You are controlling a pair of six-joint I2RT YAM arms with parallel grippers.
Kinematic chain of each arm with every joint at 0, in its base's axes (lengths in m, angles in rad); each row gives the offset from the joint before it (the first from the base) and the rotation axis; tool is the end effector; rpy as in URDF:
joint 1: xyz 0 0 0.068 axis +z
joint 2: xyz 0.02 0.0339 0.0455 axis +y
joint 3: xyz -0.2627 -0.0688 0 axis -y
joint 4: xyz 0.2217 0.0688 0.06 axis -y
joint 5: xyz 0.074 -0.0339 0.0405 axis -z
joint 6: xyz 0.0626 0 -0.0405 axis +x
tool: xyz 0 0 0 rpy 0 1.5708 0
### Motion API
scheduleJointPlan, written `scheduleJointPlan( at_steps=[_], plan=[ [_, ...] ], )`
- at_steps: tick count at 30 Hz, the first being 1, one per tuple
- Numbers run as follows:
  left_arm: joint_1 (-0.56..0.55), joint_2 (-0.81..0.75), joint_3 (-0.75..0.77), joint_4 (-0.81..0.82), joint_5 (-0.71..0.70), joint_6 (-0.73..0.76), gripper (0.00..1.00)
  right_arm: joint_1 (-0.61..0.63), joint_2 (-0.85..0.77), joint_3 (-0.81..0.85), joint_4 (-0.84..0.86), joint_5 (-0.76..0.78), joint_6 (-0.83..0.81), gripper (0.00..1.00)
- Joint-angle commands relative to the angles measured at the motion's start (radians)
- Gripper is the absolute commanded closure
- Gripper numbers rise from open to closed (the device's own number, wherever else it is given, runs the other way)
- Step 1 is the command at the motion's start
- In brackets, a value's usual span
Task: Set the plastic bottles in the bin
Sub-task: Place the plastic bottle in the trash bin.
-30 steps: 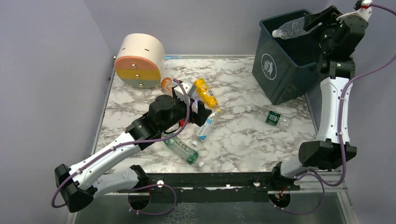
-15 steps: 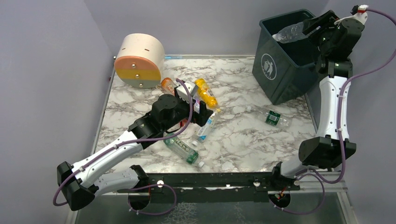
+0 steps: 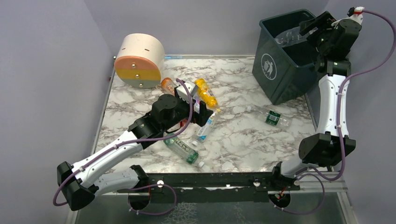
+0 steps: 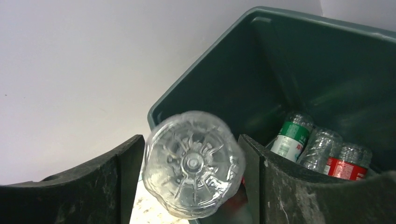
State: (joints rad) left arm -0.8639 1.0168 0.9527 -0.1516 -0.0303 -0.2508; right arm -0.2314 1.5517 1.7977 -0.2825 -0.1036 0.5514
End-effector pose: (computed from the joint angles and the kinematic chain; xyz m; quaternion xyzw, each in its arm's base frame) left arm 0.1575 -0.1815 0.3534 0.2260 0.7456 -0.3215 0.5382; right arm 0.3437 -0.0743 0.4834 0.2410 0.6783 0.1472 0.6784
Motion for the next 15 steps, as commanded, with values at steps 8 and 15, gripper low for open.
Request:
scheduleJointPlan(
  at_steps=[8,15],
  plan=[
    [0.005,-0.002,-0.012,0.033,0.026,-0.005,0.01,-0.003,0.021,0.052,-0.046,-0.052,0.007,0.05],
    [0.005,0.016,-0.035,0.060,0.043,-0.016,0.01,-0.003,-0.008,0.084,-0.064,-0.172,0.018,0.03]
  ],
)
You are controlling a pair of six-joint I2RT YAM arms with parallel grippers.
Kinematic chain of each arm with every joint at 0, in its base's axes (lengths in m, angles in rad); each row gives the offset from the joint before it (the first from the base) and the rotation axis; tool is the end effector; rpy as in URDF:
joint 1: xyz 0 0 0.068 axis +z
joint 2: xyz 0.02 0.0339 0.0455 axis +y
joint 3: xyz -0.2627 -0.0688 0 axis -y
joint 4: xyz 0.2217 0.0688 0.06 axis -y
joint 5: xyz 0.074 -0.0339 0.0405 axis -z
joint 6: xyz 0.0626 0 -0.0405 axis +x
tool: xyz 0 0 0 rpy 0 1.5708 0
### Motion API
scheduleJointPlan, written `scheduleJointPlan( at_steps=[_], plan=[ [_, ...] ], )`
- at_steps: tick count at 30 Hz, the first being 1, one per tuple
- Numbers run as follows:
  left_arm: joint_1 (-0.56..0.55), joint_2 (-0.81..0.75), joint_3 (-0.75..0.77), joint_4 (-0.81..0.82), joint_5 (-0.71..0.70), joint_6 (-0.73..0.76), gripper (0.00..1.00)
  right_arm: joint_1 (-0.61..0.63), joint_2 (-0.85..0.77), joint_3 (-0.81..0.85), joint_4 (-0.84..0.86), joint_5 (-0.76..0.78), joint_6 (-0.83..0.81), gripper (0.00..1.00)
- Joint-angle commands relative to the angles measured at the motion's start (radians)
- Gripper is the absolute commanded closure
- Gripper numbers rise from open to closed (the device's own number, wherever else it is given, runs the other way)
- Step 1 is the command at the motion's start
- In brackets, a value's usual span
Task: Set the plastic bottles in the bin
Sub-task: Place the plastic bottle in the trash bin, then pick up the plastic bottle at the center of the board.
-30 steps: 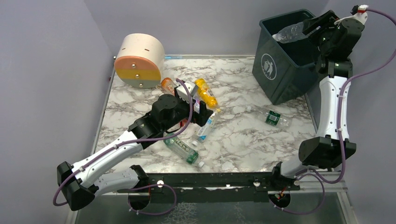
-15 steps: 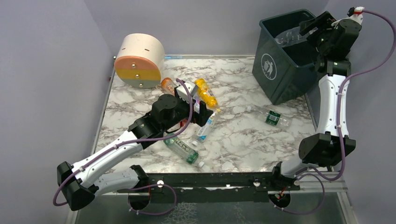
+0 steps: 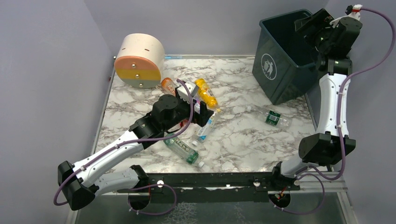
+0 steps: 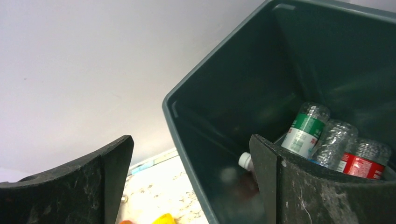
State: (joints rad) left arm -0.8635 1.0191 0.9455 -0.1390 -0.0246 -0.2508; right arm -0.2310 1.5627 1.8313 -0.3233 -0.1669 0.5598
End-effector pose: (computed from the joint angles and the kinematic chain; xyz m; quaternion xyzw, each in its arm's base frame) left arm 0.1580 -0.1824 0.3519 0.2273 0.7442 -0.3240 0.5381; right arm 0.3443 -0.0703 0.4855 0.2258 0.6899 0.1718 0.6660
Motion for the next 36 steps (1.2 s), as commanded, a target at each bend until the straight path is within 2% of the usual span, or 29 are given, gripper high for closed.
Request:
scheduleJointPlan(
  at_steps=[1,7,17,28,36],
  plan=[
    [0.004,0.021,-0.031,0.055,0.044,-0.019,0.01,-0.004,-0.026,0.056,-0.034,-0.139,0.011,0.03],
    [0.004,0.051,-0.079,0.122,0.081,-0.039,0.01,-0.004,-0.108,-0.016,-0.042,-0.287,0.014,0.00],
    [0.004,0.163,-0.119,0.265,0.169,-0.044,0.01,-0.004,-0.327,-0.289,-0.053,-0.332,-0.014,0.00],
    [0.001,0.477,0.031,0.402,0.247,-0.012,0.01,-0.004,-0.550,-0.535,-0.073,-0.304,0.003,0.00],
    [-0.018,0.727,0.186,0.464,0.299,0.042,0.01,-0.004,-0.635,-0.609,-0.100,-0.309,0.023,0.00]
  ],
)
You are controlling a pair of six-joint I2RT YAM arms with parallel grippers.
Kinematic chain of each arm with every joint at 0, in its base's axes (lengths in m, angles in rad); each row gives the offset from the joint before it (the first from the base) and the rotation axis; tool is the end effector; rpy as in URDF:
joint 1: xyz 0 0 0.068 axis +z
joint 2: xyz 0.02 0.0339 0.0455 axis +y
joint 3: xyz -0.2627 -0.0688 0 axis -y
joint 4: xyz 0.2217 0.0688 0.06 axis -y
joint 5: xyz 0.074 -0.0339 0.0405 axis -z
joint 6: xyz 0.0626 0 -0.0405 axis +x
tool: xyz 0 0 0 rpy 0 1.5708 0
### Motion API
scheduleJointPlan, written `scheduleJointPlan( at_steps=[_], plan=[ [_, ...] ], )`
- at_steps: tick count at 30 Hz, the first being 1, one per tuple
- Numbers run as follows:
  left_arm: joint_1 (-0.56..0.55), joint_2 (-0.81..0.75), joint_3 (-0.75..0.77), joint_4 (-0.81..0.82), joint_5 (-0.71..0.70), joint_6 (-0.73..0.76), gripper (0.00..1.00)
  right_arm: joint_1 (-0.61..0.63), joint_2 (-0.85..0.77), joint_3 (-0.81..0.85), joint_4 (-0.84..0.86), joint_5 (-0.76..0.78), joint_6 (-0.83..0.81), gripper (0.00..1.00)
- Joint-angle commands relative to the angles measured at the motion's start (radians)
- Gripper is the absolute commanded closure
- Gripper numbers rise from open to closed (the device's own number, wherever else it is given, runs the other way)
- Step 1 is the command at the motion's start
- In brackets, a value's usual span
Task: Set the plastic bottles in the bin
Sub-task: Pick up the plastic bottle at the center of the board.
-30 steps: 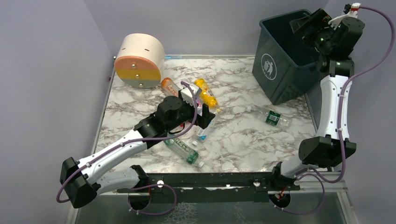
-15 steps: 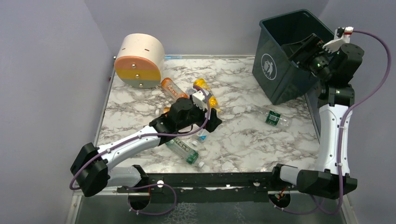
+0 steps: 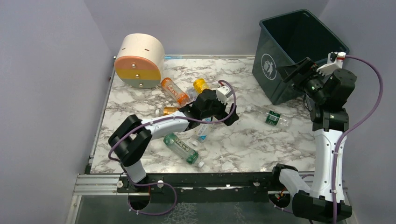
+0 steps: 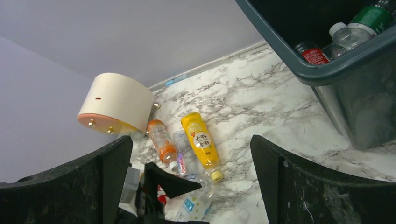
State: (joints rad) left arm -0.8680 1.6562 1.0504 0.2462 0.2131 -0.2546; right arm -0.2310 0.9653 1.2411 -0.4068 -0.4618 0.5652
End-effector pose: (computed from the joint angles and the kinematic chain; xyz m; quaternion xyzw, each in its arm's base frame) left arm 0.2390 -0.3026 0.2508 0.3045 0.7611 -0.3753 0.4326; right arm 0.1976 -0.0178 0.4306 0.1447 0.7332 0.2764 0.6043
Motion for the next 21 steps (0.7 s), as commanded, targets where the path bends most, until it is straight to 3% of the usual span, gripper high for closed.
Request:
scheduleJointPlan(
  at_steps=[1,13,21],
  plan=[
    [-0.017,0.122,0.103,0.088,0.073,0.054,0.01,-0.004,-0.041,-0.021,-0.022,-0.012,0.019,0.00],
    [-0.038,0.413,0.379,0.103,0.128,0.242,0.01,-0.003,-0.040,-0.049,-0.024,-0.031,0.035,0.00],
    [-0.040,0.546,0.539,0.108,0.245,0.343,0.01,-0.004,-0.044,-0.070,-0.030,-0.023,0.035,0.00]
  ],
)
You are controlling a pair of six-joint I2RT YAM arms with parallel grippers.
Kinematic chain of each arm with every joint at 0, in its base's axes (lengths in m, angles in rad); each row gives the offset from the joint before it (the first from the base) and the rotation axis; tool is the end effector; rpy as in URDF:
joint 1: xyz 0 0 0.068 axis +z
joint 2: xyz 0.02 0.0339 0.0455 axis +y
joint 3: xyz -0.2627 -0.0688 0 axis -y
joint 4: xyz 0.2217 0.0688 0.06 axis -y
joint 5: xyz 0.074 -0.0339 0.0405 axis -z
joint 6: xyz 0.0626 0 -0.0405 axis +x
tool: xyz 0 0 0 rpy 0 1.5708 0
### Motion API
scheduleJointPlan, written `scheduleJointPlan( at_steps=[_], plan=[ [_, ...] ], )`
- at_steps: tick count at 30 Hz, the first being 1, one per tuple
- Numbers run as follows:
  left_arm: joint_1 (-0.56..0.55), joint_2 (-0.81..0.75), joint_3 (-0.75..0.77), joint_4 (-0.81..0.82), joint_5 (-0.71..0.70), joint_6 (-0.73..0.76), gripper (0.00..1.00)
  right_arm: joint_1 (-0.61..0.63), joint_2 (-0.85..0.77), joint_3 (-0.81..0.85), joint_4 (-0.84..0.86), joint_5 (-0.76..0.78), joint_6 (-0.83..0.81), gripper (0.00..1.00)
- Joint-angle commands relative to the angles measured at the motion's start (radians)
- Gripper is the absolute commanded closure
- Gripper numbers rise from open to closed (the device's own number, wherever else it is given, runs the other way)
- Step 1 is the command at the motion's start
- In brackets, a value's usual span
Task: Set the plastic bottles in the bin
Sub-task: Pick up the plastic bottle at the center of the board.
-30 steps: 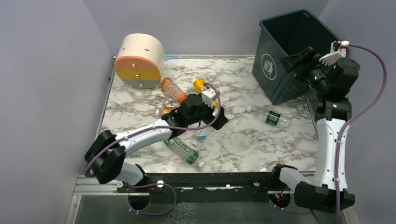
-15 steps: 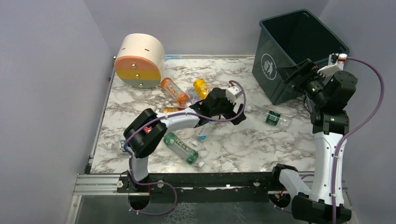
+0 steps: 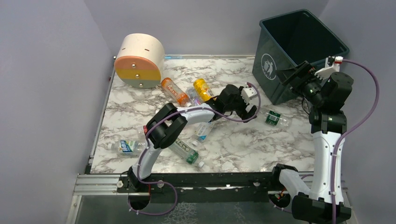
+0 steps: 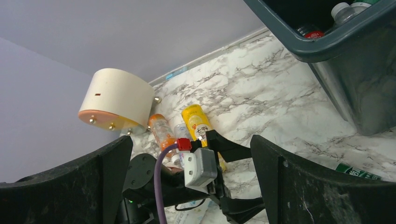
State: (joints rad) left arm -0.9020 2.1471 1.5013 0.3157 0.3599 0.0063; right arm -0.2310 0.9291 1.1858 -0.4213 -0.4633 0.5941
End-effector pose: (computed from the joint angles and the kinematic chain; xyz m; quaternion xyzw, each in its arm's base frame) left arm 0.2938 -0.4073 0.2053 0.4447 0.6737 -0.3789 0.4525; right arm 0.1916 -0.0163 0.4170 0.1617 0.7397 0.2859 0.5873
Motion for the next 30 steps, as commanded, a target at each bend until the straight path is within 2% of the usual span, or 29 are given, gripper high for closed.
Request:
scheduleJointPlan(
  at_steps=[1,12,30],
  plan=[
    [-0.007,0.072,0.109,0.039,0.105,0.093,0.01,-0.004,-0.006,-0.016,-0.016,-0.020,0.005,0.00],
    [-0.009,0.244,0.309,0.032,0.193,0.141,0.01,-0.003,0.012,-0.030,-0.006,-0.030,0.008,0.00],
    [-0.026,0.428,0.509,0.027,0.249,0.098,0.01,-0.004,0.050,-0.070,0.040,-0.057,0.021,0.00]
  ],
)
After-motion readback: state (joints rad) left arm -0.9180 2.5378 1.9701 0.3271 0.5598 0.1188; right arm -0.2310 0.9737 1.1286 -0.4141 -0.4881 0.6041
